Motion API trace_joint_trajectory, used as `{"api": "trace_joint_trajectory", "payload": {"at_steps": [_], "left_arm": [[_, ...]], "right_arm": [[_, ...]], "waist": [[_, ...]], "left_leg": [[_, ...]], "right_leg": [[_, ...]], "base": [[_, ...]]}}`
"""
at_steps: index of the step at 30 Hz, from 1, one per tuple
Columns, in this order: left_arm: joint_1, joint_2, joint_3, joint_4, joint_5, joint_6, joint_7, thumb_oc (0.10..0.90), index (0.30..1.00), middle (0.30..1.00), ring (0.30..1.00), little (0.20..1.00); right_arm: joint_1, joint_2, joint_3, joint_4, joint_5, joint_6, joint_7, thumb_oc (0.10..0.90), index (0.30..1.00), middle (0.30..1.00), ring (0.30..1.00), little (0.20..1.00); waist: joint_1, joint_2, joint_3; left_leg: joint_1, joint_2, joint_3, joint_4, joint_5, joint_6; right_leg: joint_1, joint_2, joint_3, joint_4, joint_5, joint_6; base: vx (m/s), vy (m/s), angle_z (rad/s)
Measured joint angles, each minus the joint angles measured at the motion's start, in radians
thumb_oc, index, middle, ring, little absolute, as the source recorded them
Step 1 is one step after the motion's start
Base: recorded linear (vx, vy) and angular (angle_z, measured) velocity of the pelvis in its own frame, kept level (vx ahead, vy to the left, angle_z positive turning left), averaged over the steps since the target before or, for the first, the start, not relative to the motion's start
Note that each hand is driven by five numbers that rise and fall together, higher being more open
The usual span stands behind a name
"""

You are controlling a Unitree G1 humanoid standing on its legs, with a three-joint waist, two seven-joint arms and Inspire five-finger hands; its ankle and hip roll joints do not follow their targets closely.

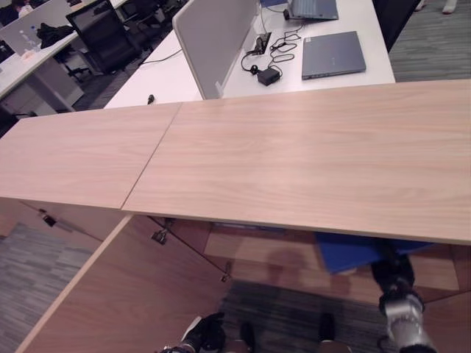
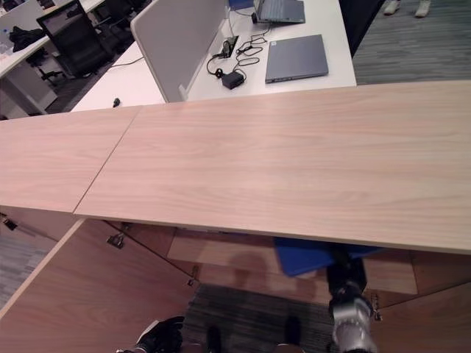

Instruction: Put the empty folder in the office cabinet

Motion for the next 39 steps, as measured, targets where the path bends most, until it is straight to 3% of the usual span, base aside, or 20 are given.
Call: {"api": "trace_joint_trajectory", "payload": {"at_steps": [2, 4, 5, 8, 11, 14, 15, 17, 19, 20, 23, 24, 25, 28, 29, 30, 32, 34, 35, 39], "left_arm": [[0.011, 0.086, -0.057, -0.006, 0.012, 0.018, -0.037, 0.800, 0.900, 0.900, 0.900, 0.900], [0.055, 0.099, -0.068, 0.033, 0.015, 0.041, -0.078, 0.800, 0.900, 0.900, 0.900, 0.900], [0.071, 0.102, -0.070, 0.043, -0.006, 0.058, -0.078, 0.800, 0.900, 0.900, 0.900, 0.900], [0.082, 0.142, -0.083, 0.046, -0.091, 0.062, -0.073, 0.800, 0.900, 0.900, 0.900, 0.900], [0.056, 0.165, -0.112, 0.024, -0.140, 0.068, -0.071, 0.800, 0.900, 0.900, 0.900, 0.900], [-0.020, 0.182, -0.198, -0.055, -0.171, 0.097, -0.059, 0.800, 0.900, 0.900, 0.900, 0.900], [-0.020, 0.182, -0.198, -0.055, -0.171, 0.097, -0.059, 0.800, 0.900, 0.900, 0.900, 0.900], [-0.049, 0.173, -0.148, -0.129, -0.182, 0.014, -0.043, 0.800, 0.900, 0.900, 0.900, 0.900], [-0.062, 0.180, -0.163, -0.128, -0.181, 0.015, -0.032, 0.800, 0.900, 0.900, 0.900, 0.900], [-0.059, 0.195, -0.178, -0.132, -0.184, 0.002, -0.031, 0.800, 0.900, 0.900, 0.900, 0.900], [-0.070, 0.204, -0.204, -0.128, -0.185, 0.011, -0.031, 0.800, 0.900, 0.900, 0.900, 0.900], [-0.071, 0.207, -0.207, -0.128, -0.185, 0.010, -0.026, 0.800, 0.900, 0.900, 0.900, 0.900], [-0.073, 0.210, -0.207, -0.128, -0.185, 0.012, -0.023, 0.800, 0.900, 0.900, 0.900, 0.900], [-0.084, 0.190, -0.244, -0.131, -0.179, 0.013, -0.032, 0.800, 0.900, 0.900, 0.900, 0.900], [-0.081, 0.177, -0.251, -0.134, -0.178, 0.010, -0.035, 0.800, 0.900, 0.900, 0.900, 0.900], [-0.084, 0.178, -0.245, -0.132, -0.180, 0.012, -0.020, 0.800, 0.900, 0.900, 0.900, 0.900], [-0.087, 0.206, -0.248, -0.142, -0.178, 0.013, -0.005, 0.800, 0.900, 0.900, 0.900, 0.900], [-0.071, 0.203, -0.261, -0.140, -0.177, 0.018, -0.010, 0.800, 0.900, 0.900, 0.900, 0.900], [-0.059, 0.199, -0.268, -0.141, -0.177, 0.021, -0.012, 0.800, 0.900, 0.900, 0.900, 0.900], [-0.093, 0.192, -0.265, -0.128, -0.179, 0.037, -0.002, 0.800, 0.900, 0.900, 0.900, 0.900]], "right_arm": [[-0.115, -0.015, -0.032, 0.045, 0.036, -0.035, -0.017, 0.400, 0.300, 0.300, 0.300, 0.300], [-0.232, -0.053, -0.047, 0.117, 0.074, -0.056, -0.029, 0.400, 0.300, 0.300, 0.300, 0.300], [-0.298, -0.087, -0.055, 0.164, 0.109, -0.073, -0.038, 0.400, 0.300, 0.300, 0.300, 0.300], [-0.535, -0.170, -0.076, 0.349, 0.191, -0.088, -0.065, 0.400, 0.300, 0.300, 0.300, 0.300], [-0.638, -0.191, -0.087, 0.461, 0.220, -0.106, -0.064, 0.400, 0.300, 0.300, 0.300, 0.300], [-0.737, -0.205, -0.064, 0.546, 0.257, -0.110, -0.107, 0.400, 0.300, 0.300, 0.300, 0.300], [-0.737, -0.205, -0.064, 0.546, 0.257, -0.110, -0.107, 0.400, 0.300, 0.300, 0.300, 0.300], [-0.822, -0.291, -0.024, 0.656, 0.276, -0.066, -0.117, 0.400, 0.300, 0.300, 0.300, 0.300], [-0.858, -0.291, 0.026, 0.695, 0.282, -0.061, -0.131, 0.400, 0.300, 0.300, 0.300, 0.300], [-0.913, -0.290, 0.058, 0.735, 0.282, -0.058, -0.135, 0.400, 0.300, 0.300, 0.300, 0.300], [-1.013, -0.297, 0.093, 0.764, 0.270, -0.043, -0.150, 0.400, 0.300, 0.300, 0.300, 0.300], [-1.041, -0.305, 0.093, 0.765, 0.267, -0.045, -0.165, 0.433, 0.349, 0.349, 0.349, 0.349], [-1.073, -0.308, 0.097, 0.765, 0.262, -0.053, -0.178, 0.800, 0.900, 0.900, 0.900, 0.900], [-1.179, -0.358, 0.162, 0.763, 0.254, -0.011, -0.178, 0.800, 0.900, 0.900, 0.900, 0.900], [-1.201, -0.405, 0.200, 0.760, 0.224, 0.010, -0.167, 0.800, 0.900, 0.900, 0.900, 0.900], [-1.202, -0.441, 0.206, 0.760, 0.214, 0.005, -0.163, 0.800, 0.900, 0.900, 0.900, 0.900], [-1.229, -0.485, 0.216, 0.770, 0.210, 0.001, -0.175, 0.800, 0.900, 0.900, 0.900, 0.900], [-1.241, -0.493, 0.238, 0.777, 0.200, 0.014, -0.186, 0.800, 0.900, 0.900, 0.900, 0.900], [-1.240, -0.496, 0.255, 0.793, 0.190, 0.029, -0.195, 0.800, 0.900, 0.900, 0.900, 0.900], [-1.289, -0.503, 0.290, 0.891, 0.152, 0.080, -0.210, 0.800, 0.900, 0.900, 0.900, 0.900]], "waist": [[0.001, -0.027, 0.018], [0.004, -0.003, 0.028], [0.006, 0.009, 0.044], [0.015, -0.013, 0.100], [0.035, -0.027, 0.134], [0.039, -0.004, 0.155], [0.039, -0.004, 0.155], [0.062, 0.027, 0.176], [0.054, 0.026, 0.174], [0.052, 0.011, 0.176], [0.049, 0.009, 0.175], [0.052, 0.008, 0.174], [0.055, 0.008, 0.174], [0.068, 0.028, 0.181], [0.112, 0.058, 0.180], [0.110, 0.042, 0.191], [0.080, 0.030, 0.201], [0.094, 0.026, 0.203], [0.084, 0.017, 0.210], [0.082, 0.000, 0.222]], "left_leg": [[-0.020, -0.029, 0.004, -0.007, -0.001, -0.002], [-0.029, -0.027, 0.004, 0.015, 0.015, 0.007], [-0.051, -0.029, 0.007, 0.030, 0.059, 0.009], [-0.154, -0.069, 0.029, 0.093, 0.043, 0.014], [-0.216, -0.080, 0.058, 0.124, 0.038, 0.021], [-0.284, -0.085, 0.077, 0.176, 0.026, 0.032], [-0.284, -0.085, 0.077, 0.176, 0.026, 0.032], [-0.336, -0.090, 0.090, 0.214, 0.020, 0.032], [-0.346, -0.089, 0.094, 0.240, 0.012, 0.023], [-0.382, -0.090, 0.107, 0.282, -0.012, 0.029], [-0.487, -0.079, 0.111, 0.374, -0.040, 0.026], [-0.530, -0.078, 0.109, 0.404, -0.040, 0.026], [-0.568, -0.075, 0.103, 0.423, -0.041, 0.022], [-0.672, -0.075, 0.085, 0.556, -0.130, 0.012], [-0.660, -0.055, 0.096, 0.527, -0.128, 0.017], [-0.674, -0.067, 0.116, 0.531, -0.122, 0.013], [-0.730, -0.067, 0.109, 0.588, -0.129, 0.001], [-0.733, -0.045, 0.066, 0.642, -0.167, -0.002], [-0.694, -0.043, 0.062, 0.609, -0.141, -0.022], [-0.685, -0.042, 0.062, 0.593, -0.102, -0.002]], "right_leg": [[-0.062, -0.024, 0.016, 0.070, -0.050, -0.031], [-0.101, -0.023, 0.020, 0.106, -0.057, -0.027], [-0.134, -0.029, 0.025, 0.150, -0.073, -0.022], [-0.279, -0.075, 0.071, 0.268, -0.101, -0.013], [-0.368, -0.085, 0.108, 0.317, -0.105, -0.010], [-0.448, -0.089, 0.138, 0.371, -0.114, -0.006], [-0.448, -0.089, 0.138, 0.371, -0.114, -0.006], [-0.522, -0.094, 0.159, 0.427, -0.129, -0.008], [-0.544, -0.094, 0.169, 0.462, -0.148, -0.004], [-0.584, -0.097, 0.186, 0.497, -0.156, -0.004], [-0.683, -0.094, 0.198, 0.582, -0.174, -0.002], [-0.714, -0.092, 0.206, 0.668, -0.217, -0.009], [-0.728, -0.084, 0.212, 0.676, -0.234, -0.015], [-0.806, -0.092, 0.204, 0.604, -0.210, 0.030], [-0.854, -0.062, 0.209, 0.694, -0.254, 0.044], [-0.873, -0.079, 0.235, 0.849, -0.315, 0.007], [-0.821, -0.085, 0.242, 0.857, -0.351, -0.028], [-0.841, -0.068, 0.239, 0.850, -0.349, -0.026], [-0.841, -0.066, 0.240, 0.849, -0.347, -0.024], [-0.828, -0.060, 0.240, 0.797, -0.301, -0.017]], "base": [[-0.12, 0.026, 0.18], [-0.15, 0.013, -0.01], [-0.13, 0.038, -0.07], [-0.10, 0.047, -0.11], [-0.05, 0.033, -0.20], [-0.04, 0.039, -0.14], [-0.03, 0.048, -0.16], [-0.03, 0.023, -0.10], [0.00, 0.007, -0.08], [-0.03, 0.003, -0.23], [-0.01, -0.019, -0.08], [-0.01, -0.045, 0.23], [-0.02, -0.048, 0.25], [0.00, -0.031, -0.25], [0.01, -0.038, -0.19], [0.03, -0.034, 0.19], [0.02, -0.037, 0.80], [0.02, -0.036, 0.09], [0.03, -0.061, -0.09], [0.04, -0.052, -0.24]]}}
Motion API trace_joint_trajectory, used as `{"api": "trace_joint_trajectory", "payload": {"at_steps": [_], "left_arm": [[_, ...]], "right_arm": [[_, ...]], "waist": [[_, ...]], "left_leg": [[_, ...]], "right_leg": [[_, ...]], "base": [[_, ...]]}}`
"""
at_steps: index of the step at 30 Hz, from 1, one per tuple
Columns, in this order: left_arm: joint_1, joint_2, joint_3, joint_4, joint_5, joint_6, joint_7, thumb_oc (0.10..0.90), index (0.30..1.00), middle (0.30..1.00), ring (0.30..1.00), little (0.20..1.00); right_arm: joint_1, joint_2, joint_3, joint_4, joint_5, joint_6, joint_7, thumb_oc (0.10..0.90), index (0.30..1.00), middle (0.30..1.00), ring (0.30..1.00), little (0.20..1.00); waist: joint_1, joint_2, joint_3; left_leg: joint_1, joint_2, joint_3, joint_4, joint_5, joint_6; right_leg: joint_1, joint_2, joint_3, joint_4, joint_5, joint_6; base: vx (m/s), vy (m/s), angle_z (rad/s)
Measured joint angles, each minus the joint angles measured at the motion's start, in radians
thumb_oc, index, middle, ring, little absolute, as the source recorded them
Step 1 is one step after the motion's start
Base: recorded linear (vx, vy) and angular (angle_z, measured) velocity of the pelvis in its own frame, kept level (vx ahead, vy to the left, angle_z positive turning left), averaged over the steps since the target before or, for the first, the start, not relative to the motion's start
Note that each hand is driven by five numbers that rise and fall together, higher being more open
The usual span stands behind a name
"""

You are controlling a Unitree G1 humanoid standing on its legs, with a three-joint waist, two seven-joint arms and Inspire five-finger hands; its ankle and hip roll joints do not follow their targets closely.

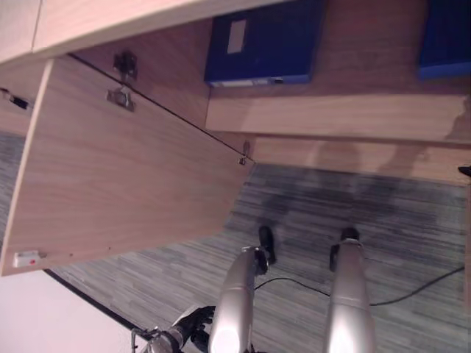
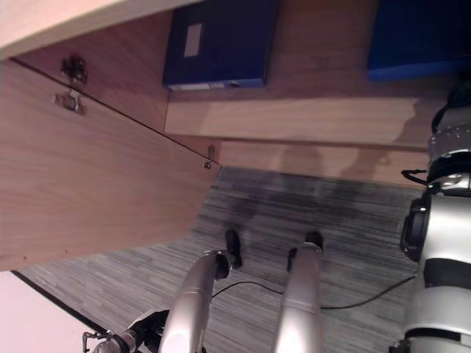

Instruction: Put the empty folder in the office cabinet

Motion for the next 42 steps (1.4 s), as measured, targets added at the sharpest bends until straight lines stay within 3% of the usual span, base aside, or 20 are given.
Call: {"api": "trace_joint_trajectory", "payload": {"at_steps": [3, 7, 12, 22, 30, 37, 42], "left_arm": [[-0.041, 0.001, 0.013, 0.002, 0.000, 0.010, 0.035, 0.800, 0.900, 0.900, 0.900, 0.900], [-0.104, -0.017, 0.013, 0.019, 0.001, 0.026, 0.060, 0.800, 0.900, 0.900, 0.900, 0.900], [-0.109, -0.026, 0.015, 0.062, 0.010, 0.037, 0.068, 0.800, 0.900, 0.900, 0.900, 0.900], [-0.098, -0.063, 0.019, 0.132, 0.042, 0.061, 0.089, 0.800, 0.900, 0.900, 0.900, 0.900], [-0.091, -0.088, 0.016, 0.198, 0.052, 0.064, 0.101, 0.800, 0.900, 0.900, 0.900, 0.900], [-0.057, -0.114, 0.018, 0.219, 0.080, 0.087, 0.100, 0.800, 0.900, 0.900, 0.900, 0.900], [-0.042, -0.117, 0.040, 0.237, 0.080, 0.090, 0.099, 0.800, 0.900, 0.900, 0.900, 0.900]], "right_arm": [[-0.041, -0.002, 0.045, 0.090, -0.050, 0.071, -0.036, 0.800, 0.900, 0.900, 0.900, 0.900], [-0.048, 0.000, 0.061, 0.157, -0.103, 0.166, -0.081, 0.800, 0.900, 0.900, 0.900, 0.900], [-0.030, 0.006, 0.057, 0.210, -0.134, 0.227, -0.128, 0.800, 0.900, 0.900, 0.900, 0.900], [0.133, 0.128, -0.025, 0.202, -0.163, 0.230, -0.185, 0.800, 0.900, 0.900, 0.900, 0.900], [0.218, 0.204, -0.070, 0.193, -0.164, 0.204, -0.204, 0.800, 0.900, 0.900, 0.900, 0.900], [0.390, 0.270, -0.113, 0.178, -0.205, 0.206, -0.199, 0.800, 0.900, 0.900, 0.900, 0.900], [0.432, 0.285, -0.112, 0.129, -0.229, 0.204, -0.194, 0.800, 0.900, 0.900, 0.900, 0.900]], "waist": [[-0.015, -0.015, 0.006], [-0.029, -0.056, 0.002], [-0.028, -0.079, -0.001], [-0.028, -0.118, -0.030], [-0.025, -0.119, -0.075], [-0.021, -0.127, -0.148], [-0.028, -0.133, -0.160]], "left_leg": [[0.033, -0.002, -0.002, -0.009, 0.018, 0.009], [0.084, 0.002, -0.009, -0.042, 0.023, 0.006], [0.166, 0.013, -0.011, -0.101, 0.038, -0.005], [0.344, 0.012, -0.006, -0.286, 0.106, -0.007], [0.417, 0.010, -0.013, -0.424, 0.174, -0.003], [0.512, 0.009, -0.028, -0.514, 0.198, 0.004], [0.535, 0.008, -0.031, -0.549, 0.212, 0.009]], "right_leg": [[0.042, -0.005, -0.004, -0.018, 0.026, 0.002], [0.099, -0.006, -0.029, -0.054, 0.049, -0.005], [0.187, -0.001, -0.056, -0.113, 0.061, -0.016], [0.363, 0.010, -0.085, -0.281, 0.114, -0.010], [0.436, 0.016, -0.112, -0.387, 0.159, -0.009], [0.544, 0.016, -0.144, -0.468, 0.172, -0.001], [0.574, 0.016, -0.154, -0.508, 0.189, 0.005]], "base": [[0.03, -0.039, 0.01], [0.04, -0.033, 0.01], [0.04, -0.014, -0.01], [0.04, 0.000, -0.01], [0.03, -0.001, 0.03], [0.07, 0.001, 0.09], [0.05, 0.017, 0.02]]}}
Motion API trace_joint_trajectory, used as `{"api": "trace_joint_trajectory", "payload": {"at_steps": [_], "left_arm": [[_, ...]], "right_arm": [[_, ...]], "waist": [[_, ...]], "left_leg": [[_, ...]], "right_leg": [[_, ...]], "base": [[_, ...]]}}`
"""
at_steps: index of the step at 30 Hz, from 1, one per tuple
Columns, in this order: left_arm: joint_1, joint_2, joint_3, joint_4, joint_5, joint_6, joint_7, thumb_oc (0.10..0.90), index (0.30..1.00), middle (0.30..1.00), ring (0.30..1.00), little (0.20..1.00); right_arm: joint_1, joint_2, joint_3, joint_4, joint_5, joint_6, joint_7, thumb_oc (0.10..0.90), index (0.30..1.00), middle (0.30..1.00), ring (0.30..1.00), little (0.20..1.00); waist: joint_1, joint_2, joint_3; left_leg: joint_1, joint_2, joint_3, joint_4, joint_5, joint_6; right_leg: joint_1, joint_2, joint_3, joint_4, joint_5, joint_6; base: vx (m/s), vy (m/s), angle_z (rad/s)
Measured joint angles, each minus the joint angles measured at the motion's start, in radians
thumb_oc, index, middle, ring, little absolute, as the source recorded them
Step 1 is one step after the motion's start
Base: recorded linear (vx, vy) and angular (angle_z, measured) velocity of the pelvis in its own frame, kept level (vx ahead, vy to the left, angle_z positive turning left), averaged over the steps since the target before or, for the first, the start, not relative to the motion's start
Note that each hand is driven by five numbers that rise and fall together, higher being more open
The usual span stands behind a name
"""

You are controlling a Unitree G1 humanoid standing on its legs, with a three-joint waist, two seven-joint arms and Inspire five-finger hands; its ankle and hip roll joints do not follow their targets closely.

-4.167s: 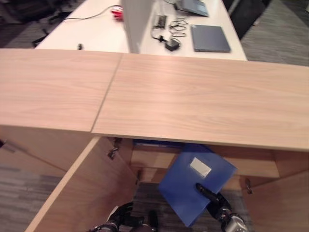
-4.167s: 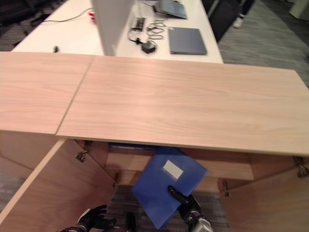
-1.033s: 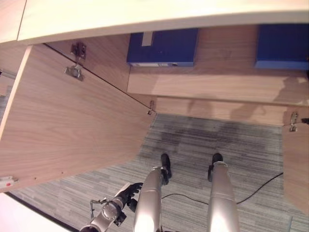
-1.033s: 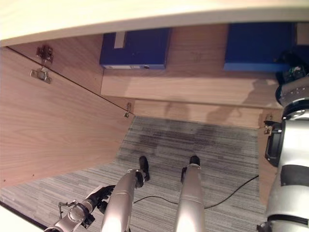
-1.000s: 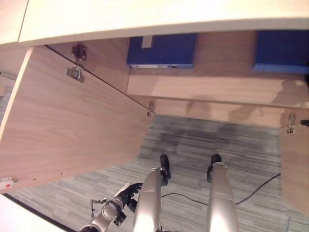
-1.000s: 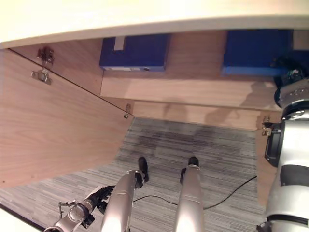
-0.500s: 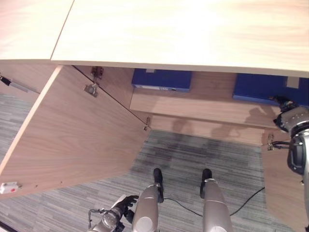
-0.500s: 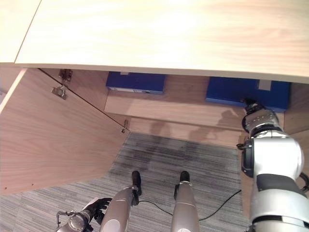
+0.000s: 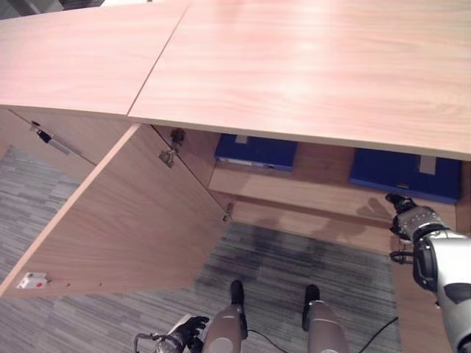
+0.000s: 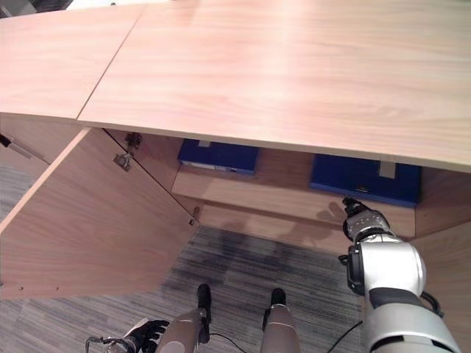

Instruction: Put the empty folder in the office cabinet

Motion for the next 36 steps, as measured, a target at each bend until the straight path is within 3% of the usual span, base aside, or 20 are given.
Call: {"api": "trace_joint_trajectory", "payload": {"at_steps": [3, 4, 5, 6, 7, 9, 14, 18, 22, 26, 29, 36], "left_arm": [[0.012, -0.011, 0.040, 0.001, 0.001, 0.008, 0.003, 0.800, 0.900, 0.900, 0.900, 0.900], [0.030, -0.015, 0.085, -0.001, 0.005, 0.016, 0.004, 0.800, 0.900, 0.900, 0.900, 0.900], [0.036, -0.016, 0.097, -0.001, 0.010, 0.020, 0.004, 0.800, 0.900, 0.900, 0.900, 0.900], [0.043, -0.017, 0.098, -0.002, 0.010, 0.022, 0.004, 0.800, 0.900, 0.900, 0.900, 0.900], [0.043, -0.022, 0.107, 0.004, 0.018, 0.026, 0.005, 0.800, 0.900, 0.900, 0.900, 0.900], [0.045, -0.025, 0.115, 0.029, 0.047, 0.030, 0.004, 0.800, 0.900, 0.900, 0.900, 0.900], [0.072, -0.027, 0.141, 0.019, 0.087, 0.016, 0.007, 0.800, 0.900, 0.900, 0.900, 0.900], [0.068, -0.028, 0.162, 0.020, 0.117, 0.010, 0.005, 0.800, 0.900, 0.900, 0.900, 0.900], [0.066, -0.033, 0.160, 0.018, 0.119, 0.003, 0.005, 0.800, 0.900, 0.900, 0.900, 0.900], [0.060, -0.044, 0.161, -0.001, 0.118, -0.012, 0.004, 0.800, 0.900, 0.900, 0.900, 0.900], [0.036, -0.050, 0.160, -0.009, 0.116, -0.021, 0.006, 0.800, 0.900, 0.900, 0.900, 0.900], [0.017, -0.055, 0.131, -0.038, 0.106, -0.034, 0.005, 0.800, 0.900, 0.900, 0.900, 0.900]], "right_arm": [[0.110, 0.051, 0.044, -0.240, -0.039, -0.018, -0.007, 0.800, 0.900, 0.900, 0.900, 0.900], [0.265, 0.089, 0.027, -0.525, -0.093, -0.077, -0.002, 0.800, 0.900, 0.900, 0.900, 0.900], [0.342, 0.122, 0.023, -0.661, -0.117, -0.119, 0.018, 0.800, 0.900, 0.900, 0.900, 0.900], [0.392, 0.152, 0.023, -0.750, -0.134, -0.138, 0.027, 0.576, 0.564, 0.564, 0.564, 0.564], [0.466, 0.195, 0.001, -0.835, -0.166, -0.166, 0.032, 0.400, 0.300, 0.300, 0.300, 0.300], [0.470, 0.213, -0.010, -0.699, -0.216, -0.187, 0.044, 0.400, 0.300, 0.300, 0.300, 0.300], [0.664, 0.199, -0.031, -0.887, -0.512, -0.201, 0.012, 0.400, 0.300, 0.300, 0.300, 0.300], [0.699, 0.093, -0.023, -0.922, -0.810, -0.177, -0.020, 0.400, 0.300, 0.300, 0.300, 0.300], [0.684, 0.007, -0.012, -0.924, -0.928, -0.177, -0.029, 0.400, 0.300, 0.300, 0.300, 0.300], [0.649, -0.043, -0.011, -0.908, -0.958, -0.163, -0.033, 0.400, 0.300, 0.300, 0.300, 0.300], [0.564, -0.072, 0.029, -0.818, -0.957, -0.144, -0.026, 0.400, 0.300, 0.300, 0.300, 0.300], [0.405, -0.116, 0.096, -0.652, -0.948, -0.122, 0.005, 0.400, 0.300, 0.300, 0.300, 0.300]], "waist": [[-0.015, -0.010, -0.006], [-0.026, -0.021, -0.012], [-0.031, -0.025, -0.016], [-0.035, -0.028, -0.019], [-0.042, -0.028, -0.021], [-0.044, -0.035, -0.045], [-0.061, -0.042, -0.056], [-0.070, -0.033, -0.054], [-0.066, -0.014, -0.046], [-0.055, 0.022, -0.022], [-0.049, 0.044, 0.029], [-0.018, 0.051, 0.110]], "left_leg": [[0.004, 0.003, 0.000, -0.003, 0.000, 0.001], [0.005, 0.007, 0.001, -0.011, 0.002, 0.001], [0.007, 0.007, 0.001, -0.019, 0.005, 0.001], [0.013, 0.007, 0.007, -0.030, 0.008, 0.001], [0.027, 0.007, 0.010, -0.044, 0.011, 0.002], [0.063, 0.005, 0.008, -0.075, 0.016, 0.000], [0.064, 0.002, 0.018, -0.099, 0.023, 0.003], [0.053, 0.006, 0.021, -0.101, 0.030, -0.005], [0.042, 0.008, 0.023, -0.106, 0.032, -0.001], [0.015, 0.008, 0.016, -0.105, 0.044, 0.000], [-0.004, 0.009, 0.007, -0.101, 0.049, -0.001], [-0.043, 0.006, -0.003, -0.081, 0.058, -0.005]], "right_leg": [[0.011, 0.004, -0.001, -0.022, 0.007, 0.003], [0.013, 0.009, -0.003, -0.031, 0.010, 0.002], [0.013, 0.011, -0.002, -0.037, 0.013, 0.001], [0.014, 0.012, -0.001, -0.042, 0.016, 0.001], [0.025, 0.014, 0.003, -0.052, 0.016, 0.003], [0.061, 0.011, -0.005, -0.071, 0.015, 0.007], [0.052, 0.010, -0.004, -0.083, 0.023, 0.004], [0.038, 0.013, -0.003, -0.084, 0.024, 0.003], [0.020, 0.017, -0.003, -0.076, 0.019, 0.010], [-0.011, 0.018, -0.005, -0.061, 0.020, 0.009], [-0.030, 0.017, -0.008, -0.042, 0.017, 0.007], [-0.082, 0.010, -0.010, 0.016, -0.005, 0.002]], "base": [[0.04, 0.023, -0.01], [0.03, 0.012, -0.05], [0.06, 0.010, -0.08], [0.09, -0.003, -0.06], [0.10, -0.005, -0.01], [0.05, -0.002, 0.09], [0.00, -0.004, -0.04], [-0.02, -0.006, -0.04], [-0.06, -0.022, -0.01], [-0.07, -0.029, 0.03], [-0.06, -0.040, 0.05], [-0.03, -0.033, 0.05]]}}
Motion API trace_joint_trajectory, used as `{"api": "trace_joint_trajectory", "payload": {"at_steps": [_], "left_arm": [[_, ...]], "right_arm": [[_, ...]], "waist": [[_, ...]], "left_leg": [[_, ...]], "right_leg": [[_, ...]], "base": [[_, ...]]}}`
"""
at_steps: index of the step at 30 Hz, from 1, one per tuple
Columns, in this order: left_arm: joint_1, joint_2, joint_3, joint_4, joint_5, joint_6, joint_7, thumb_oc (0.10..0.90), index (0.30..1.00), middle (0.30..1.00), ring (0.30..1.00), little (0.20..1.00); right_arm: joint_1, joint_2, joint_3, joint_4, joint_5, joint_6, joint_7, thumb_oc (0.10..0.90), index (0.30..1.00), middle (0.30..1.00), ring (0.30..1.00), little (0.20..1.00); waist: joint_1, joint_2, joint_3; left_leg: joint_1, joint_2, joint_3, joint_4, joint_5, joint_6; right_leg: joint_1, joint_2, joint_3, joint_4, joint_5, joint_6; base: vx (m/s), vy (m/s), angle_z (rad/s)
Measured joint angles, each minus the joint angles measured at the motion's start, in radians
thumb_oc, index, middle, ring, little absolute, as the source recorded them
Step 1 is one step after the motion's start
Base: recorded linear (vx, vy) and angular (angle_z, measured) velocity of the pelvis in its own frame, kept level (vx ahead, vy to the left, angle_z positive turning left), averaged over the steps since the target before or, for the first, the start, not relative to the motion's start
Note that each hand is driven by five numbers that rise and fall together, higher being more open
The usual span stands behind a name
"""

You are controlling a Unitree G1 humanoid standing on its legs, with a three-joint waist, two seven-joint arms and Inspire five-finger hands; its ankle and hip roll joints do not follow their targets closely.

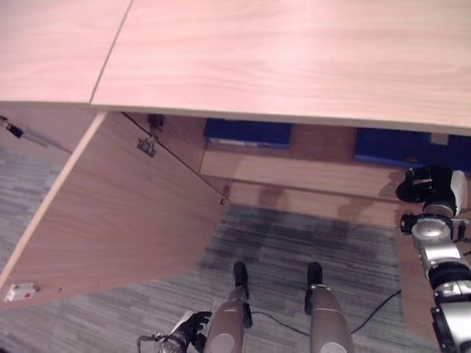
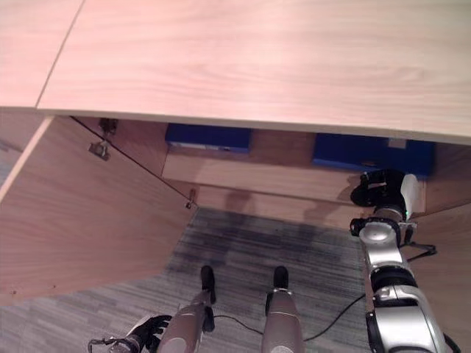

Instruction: Put the empty folder in the office cabinet

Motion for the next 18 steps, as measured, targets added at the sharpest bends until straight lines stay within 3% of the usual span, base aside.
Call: {"api": "trace_joint_trajectory", "payload": {"at_steps": [2, 9, 18], "left_arm": [[-0.001, 0.005, -0.017, -0.004, -0.011, -0.009, 0.001, 0.800, 0.900, 0.900, 0.900, 0.900], [-0.006, 0.003, -0.039, -0.008, -0.030, -0.019, 0.003, 0.800, 0.900, 0.900, 0.900, 0.900], [-0.006, 0.003, -0.047, -0.025, -0.031, -0.037, 0.005, 0.800, 0.900, 0.900, 0.900, 0.900]], "right_arm": [[-0.073, -0.028, 0.054, 0.089, 0.012, 0.005, 0.017, 0.400, 0.300, 0.300, 0.300, 0.300], [-0.185, -0.071, 0.096, 0.180, 0.038, 0.009, 0.032, 0.400, 0.300, 0.300, 0.300, 0.300], [-0.327, -0.148, 0.142, 0.283, 0.072, 0.005, 0.041, 0.400, 0.300, 0.300, 0.300, 0.300]], "waist": [[0.008, -0.003, 0.014], [0.039, 0.007, 0.035], [0.053, 0.045, 0.069]], "left_leg": [[-0.016, -0.006, -0.009, 0.016, 0.005, -0.008], [-0.067, -0.022, -0.031, 0.038, 0.007, -0.010], [-0.125, -0.032, -0.039, 0.046, 0.021, -0.018]], "right_leg": [[-0.017, -0.009, -0.001, 0.026, -0.014, -0.002], [-0.087, -0.033, -0.011, 0.120, -0.053, -0.017], [-0.191, -0.044, -0.004, 0.222, -0.093, -0.026]], "base": [[-0.04, -0.035, 0.15], [-0.03, -0.027, 0.12], [-0.03, -0.013, 0.04]]}}
